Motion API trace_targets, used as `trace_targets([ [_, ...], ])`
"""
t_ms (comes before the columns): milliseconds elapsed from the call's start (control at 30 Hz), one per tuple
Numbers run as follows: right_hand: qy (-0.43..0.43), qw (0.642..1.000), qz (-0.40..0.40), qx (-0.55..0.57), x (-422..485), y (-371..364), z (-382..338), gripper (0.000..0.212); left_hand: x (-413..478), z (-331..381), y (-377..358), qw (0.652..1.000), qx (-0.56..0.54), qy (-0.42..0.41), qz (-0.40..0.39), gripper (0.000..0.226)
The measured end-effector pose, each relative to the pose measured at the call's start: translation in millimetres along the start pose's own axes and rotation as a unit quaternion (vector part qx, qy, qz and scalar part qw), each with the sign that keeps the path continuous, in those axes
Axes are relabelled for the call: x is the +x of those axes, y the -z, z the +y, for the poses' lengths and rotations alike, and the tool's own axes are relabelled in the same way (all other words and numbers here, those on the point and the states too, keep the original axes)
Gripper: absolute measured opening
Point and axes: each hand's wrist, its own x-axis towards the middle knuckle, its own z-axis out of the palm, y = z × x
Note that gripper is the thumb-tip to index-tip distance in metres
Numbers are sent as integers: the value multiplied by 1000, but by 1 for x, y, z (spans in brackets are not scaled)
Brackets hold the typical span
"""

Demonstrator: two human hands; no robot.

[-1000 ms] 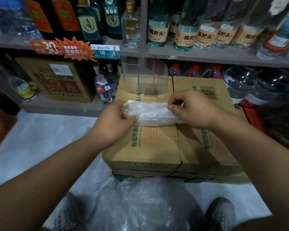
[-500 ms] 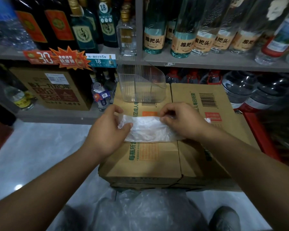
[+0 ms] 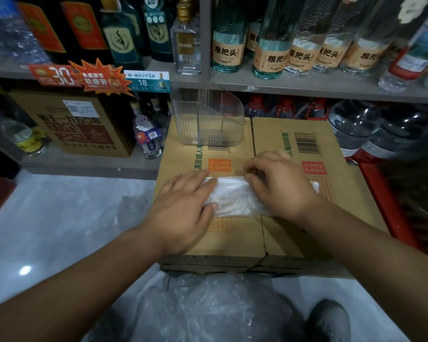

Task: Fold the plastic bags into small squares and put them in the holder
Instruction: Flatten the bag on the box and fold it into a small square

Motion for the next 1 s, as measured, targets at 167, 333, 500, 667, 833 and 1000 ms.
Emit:
trace_targets([
  [167,59,995,-45,-61,-33,-4,-45,55,-2,-1,-11,1000,14,-15,-9,73],
  [333,29,975,-213,-48,-58,-22,-29,78,-2,-2,-16,998,53,2,-39,79],
  [500,-2,974,-215,-67,-65,0,23,74,-3,0,-13,997,61,9,-42,82],
  [667,-56,974,-215,-34,-70,16,50,68,-3,2,-15,995,87,38,-34,80],
  [833,63,997,-31,-37,-68,22,35,56,-4,6,-10,998,27,48,-9,78],
  [1000,170,985,-32,0,-66,2,16,25,-8,4,-1,991,-78,22,106,63],
])
